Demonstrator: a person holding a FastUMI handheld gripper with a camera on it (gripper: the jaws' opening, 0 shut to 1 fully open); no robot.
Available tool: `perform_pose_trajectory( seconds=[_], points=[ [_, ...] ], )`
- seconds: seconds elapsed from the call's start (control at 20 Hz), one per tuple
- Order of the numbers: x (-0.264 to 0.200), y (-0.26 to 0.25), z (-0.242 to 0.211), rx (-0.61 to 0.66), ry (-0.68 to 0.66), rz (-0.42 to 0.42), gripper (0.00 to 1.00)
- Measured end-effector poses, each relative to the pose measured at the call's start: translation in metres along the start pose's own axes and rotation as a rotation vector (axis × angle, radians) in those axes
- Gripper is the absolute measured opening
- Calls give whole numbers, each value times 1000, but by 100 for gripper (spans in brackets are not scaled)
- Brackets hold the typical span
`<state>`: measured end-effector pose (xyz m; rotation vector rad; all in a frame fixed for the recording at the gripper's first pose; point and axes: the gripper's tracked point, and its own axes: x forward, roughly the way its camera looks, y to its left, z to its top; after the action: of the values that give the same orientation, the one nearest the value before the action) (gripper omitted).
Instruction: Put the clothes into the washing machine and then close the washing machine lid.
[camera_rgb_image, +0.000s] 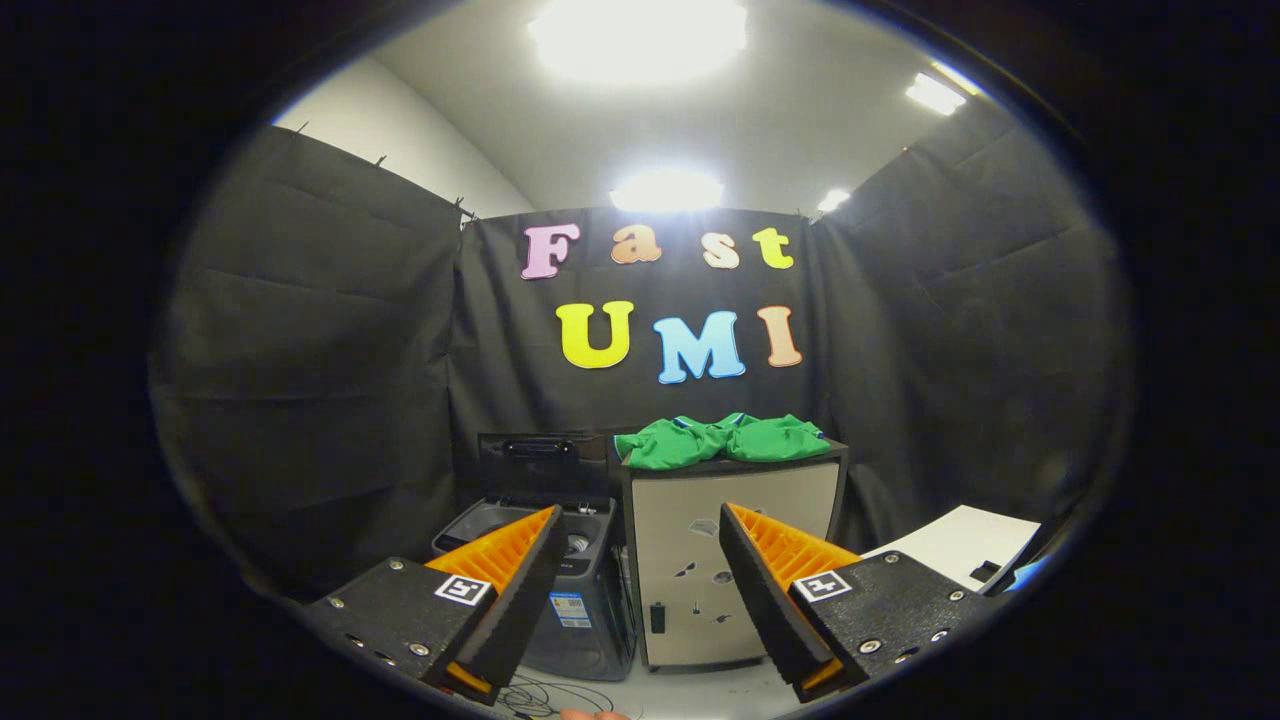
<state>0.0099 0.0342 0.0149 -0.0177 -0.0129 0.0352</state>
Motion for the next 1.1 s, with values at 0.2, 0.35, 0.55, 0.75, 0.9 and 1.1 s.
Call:
perform_pose_trajectory(
  seconds=[0.2,0.35,0.55,0.75,0.9,1.1],
  points=[
    [3,7,0,-1,10,-4,94],
    [13,9,1,15,20,-15,94],
    [40,-5,10,7,27,-86,94],
    [83,-27,23,4,33,-152,94],
    [123,-47,27,-11,48,-189,94],
    [183,-68,36,7,60,-208,94]
  ],
)
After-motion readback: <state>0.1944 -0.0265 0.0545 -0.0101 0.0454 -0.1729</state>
